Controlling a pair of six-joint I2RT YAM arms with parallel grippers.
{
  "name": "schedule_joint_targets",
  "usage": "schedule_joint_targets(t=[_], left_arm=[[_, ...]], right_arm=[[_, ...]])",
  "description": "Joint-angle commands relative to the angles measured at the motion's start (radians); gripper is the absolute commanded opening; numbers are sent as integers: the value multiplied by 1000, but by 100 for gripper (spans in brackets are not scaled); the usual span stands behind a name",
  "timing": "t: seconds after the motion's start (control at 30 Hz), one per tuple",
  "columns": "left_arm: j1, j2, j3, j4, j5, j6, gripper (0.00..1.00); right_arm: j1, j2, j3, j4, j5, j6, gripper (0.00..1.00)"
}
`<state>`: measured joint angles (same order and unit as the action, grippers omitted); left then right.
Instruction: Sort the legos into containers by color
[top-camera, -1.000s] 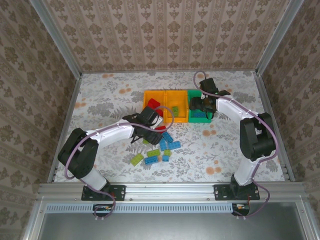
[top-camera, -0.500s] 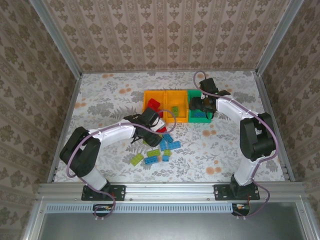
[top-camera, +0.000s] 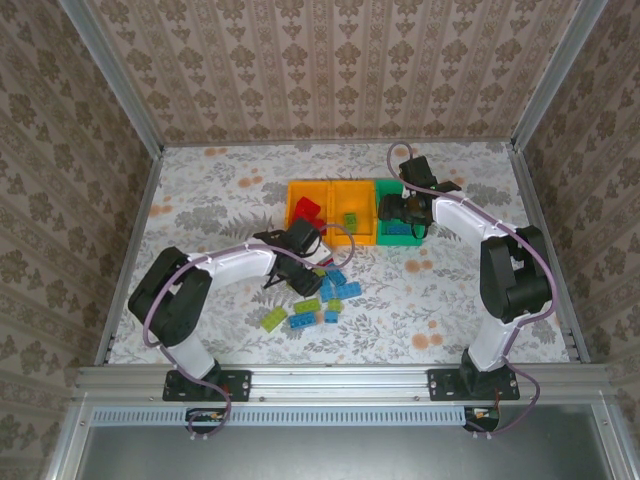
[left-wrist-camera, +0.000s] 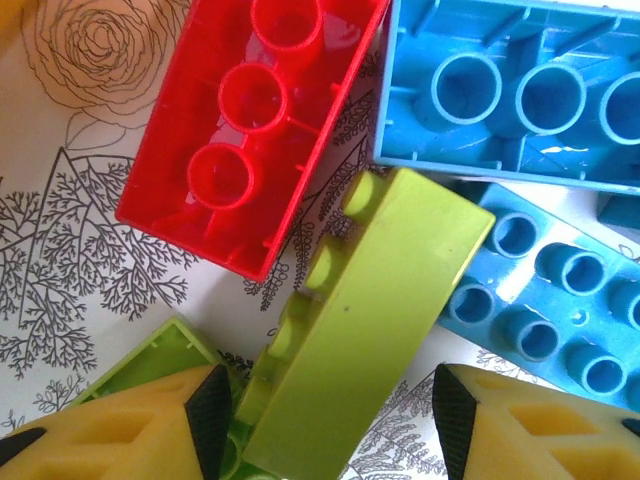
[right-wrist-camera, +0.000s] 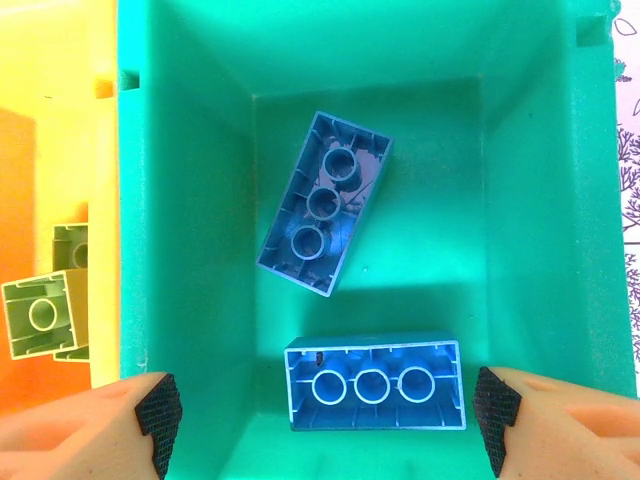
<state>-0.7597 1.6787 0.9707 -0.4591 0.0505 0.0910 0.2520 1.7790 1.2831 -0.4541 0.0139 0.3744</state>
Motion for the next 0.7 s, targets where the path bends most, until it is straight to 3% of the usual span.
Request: schedule_joint_targets(t=[0.0, 0.1, 0.47, 0.67], left_arm=[[-9, 15, 17, -14, 26, 18, 59], [-10, 17, 19, -13, 23, 14, 57], [-15, -16, 9, -7, 12, -9, 35], [-18, -45, 9, -16, -20, -33, 31]], right_arm=[[-11, -25, -19, -18, 10, 7, 81], [-13, -23, -21, -15, 8, 9, 81], [-14, -19, -26, -11, 3, 12, 81], [-14, -17, -27, -10, 1, 11, 81]])
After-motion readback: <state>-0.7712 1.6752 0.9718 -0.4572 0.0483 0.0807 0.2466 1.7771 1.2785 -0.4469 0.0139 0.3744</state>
